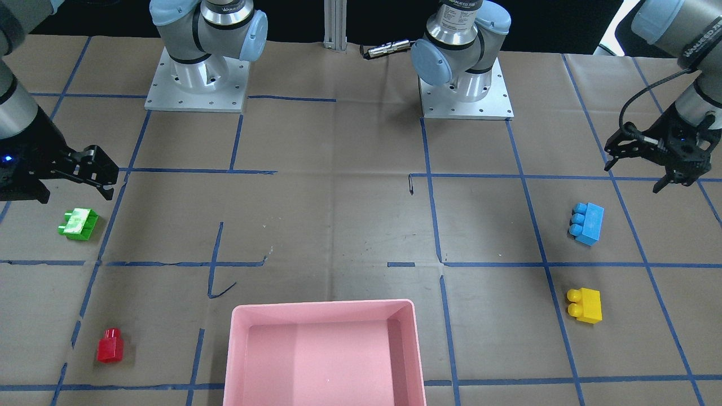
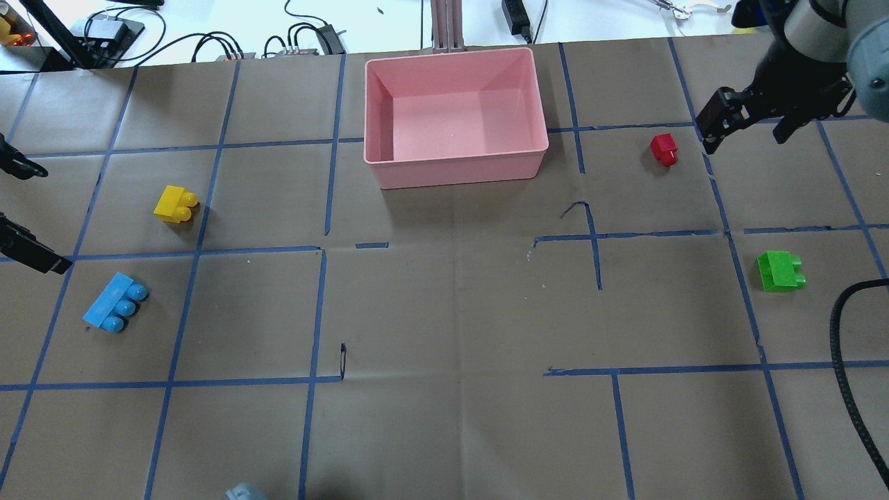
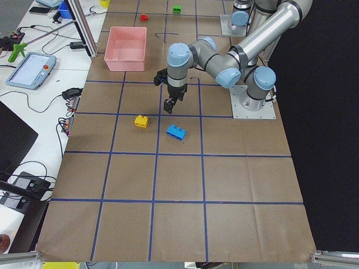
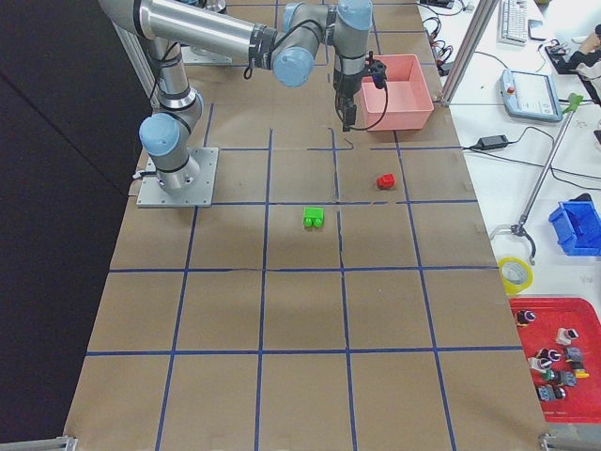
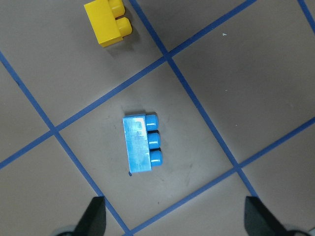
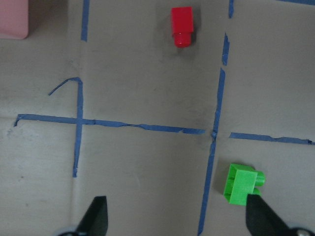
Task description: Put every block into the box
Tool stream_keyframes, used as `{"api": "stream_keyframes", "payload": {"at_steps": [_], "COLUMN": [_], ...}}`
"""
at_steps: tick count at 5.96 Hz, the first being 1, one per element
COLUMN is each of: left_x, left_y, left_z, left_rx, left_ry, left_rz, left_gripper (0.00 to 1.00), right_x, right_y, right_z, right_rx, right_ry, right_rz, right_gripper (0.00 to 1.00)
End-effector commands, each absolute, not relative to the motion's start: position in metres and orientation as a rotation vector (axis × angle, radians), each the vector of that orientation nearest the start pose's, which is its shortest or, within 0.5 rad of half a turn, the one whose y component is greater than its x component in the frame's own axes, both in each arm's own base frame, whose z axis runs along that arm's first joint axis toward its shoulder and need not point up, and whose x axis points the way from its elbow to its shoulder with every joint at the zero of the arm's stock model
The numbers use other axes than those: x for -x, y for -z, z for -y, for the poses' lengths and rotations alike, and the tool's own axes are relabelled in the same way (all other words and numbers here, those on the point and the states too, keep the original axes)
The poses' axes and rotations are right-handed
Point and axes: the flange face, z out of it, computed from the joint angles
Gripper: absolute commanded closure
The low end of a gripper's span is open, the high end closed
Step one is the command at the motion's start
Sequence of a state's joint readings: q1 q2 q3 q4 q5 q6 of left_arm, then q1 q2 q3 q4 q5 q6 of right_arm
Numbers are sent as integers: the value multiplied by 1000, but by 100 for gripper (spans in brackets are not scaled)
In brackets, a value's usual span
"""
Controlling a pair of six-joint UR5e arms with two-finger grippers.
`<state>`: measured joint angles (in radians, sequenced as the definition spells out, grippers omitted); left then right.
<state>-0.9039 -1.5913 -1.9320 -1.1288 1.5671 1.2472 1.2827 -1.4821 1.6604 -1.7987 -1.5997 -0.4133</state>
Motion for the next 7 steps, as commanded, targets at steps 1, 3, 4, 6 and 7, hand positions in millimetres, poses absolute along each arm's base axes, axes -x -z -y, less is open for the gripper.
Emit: {"api": "stream_keyframes", "payload": {"at_steps": [1, 3, 4, 6, 7], "left_x": [-204, -212, -216, -225, -222], "left_y": [-293, -246, -225, -202, -185], "left_z": [473, 488, 479, 476, 472], "left_rx": [-828, -747, -733, -718, -722], "left_ry": [95, 125, 85, 72, 41], "left_rz": [-2960, -3040, -3083, -3098, -3123], "left_gripper": [1, 3, 3, 3, 3], "right_x": [93, 118, 128, 166, 179], "right_y": [-391, -330, -301, -259, -229], "right_z": [531, 510, 497, 484, 477], "right_rx": [265, 196, 154, 22, -28], "right_ry": [126, 244, 256, 218, 171], "right_rz": [-3133, -3143, -3154, -3136, -3114], "right_gripper": [1, 0, 0, 0, 2]}}
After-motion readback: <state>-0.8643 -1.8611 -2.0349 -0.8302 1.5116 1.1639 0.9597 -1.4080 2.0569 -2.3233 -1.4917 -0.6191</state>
